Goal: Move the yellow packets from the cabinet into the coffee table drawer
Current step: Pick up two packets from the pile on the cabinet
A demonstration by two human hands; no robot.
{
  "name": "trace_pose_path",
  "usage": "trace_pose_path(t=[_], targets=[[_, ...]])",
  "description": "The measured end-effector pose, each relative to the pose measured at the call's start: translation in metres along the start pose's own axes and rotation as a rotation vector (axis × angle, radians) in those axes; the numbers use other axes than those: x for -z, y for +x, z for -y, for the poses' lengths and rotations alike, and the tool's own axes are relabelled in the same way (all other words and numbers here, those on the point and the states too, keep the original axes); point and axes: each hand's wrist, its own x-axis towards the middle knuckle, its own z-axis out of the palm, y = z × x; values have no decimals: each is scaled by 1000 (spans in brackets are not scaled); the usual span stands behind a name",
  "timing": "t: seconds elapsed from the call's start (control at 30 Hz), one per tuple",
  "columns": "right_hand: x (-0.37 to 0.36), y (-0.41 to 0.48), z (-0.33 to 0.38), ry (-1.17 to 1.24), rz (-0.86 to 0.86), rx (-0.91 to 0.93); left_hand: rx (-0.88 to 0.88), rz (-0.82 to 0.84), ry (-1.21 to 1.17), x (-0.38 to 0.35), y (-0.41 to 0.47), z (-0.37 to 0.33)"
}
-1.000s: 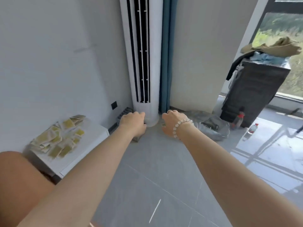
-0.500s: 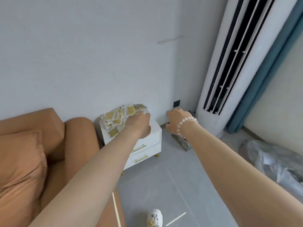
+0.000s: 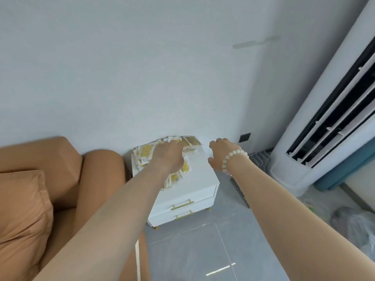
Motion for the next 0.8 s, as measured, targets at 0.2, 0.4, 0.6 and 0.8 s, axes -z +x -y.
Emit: trace_pose_path(t=[0.2, 0.4, 0.6, 0.8], targets=[[-3, 67, -27, -6, 38, 25, 9, 11, -12, -10, 65, 5], [-13, 141, -48, -20, 76, 96, 67, 49, -19, -29, 132, 6], [-23, 218, -78, -37, 162, 128, 92, 76, -66, -41, 201, 5], [-70, 277, -50, -26, 314, 260, 292, 193, -156, -98, 212, 38]])
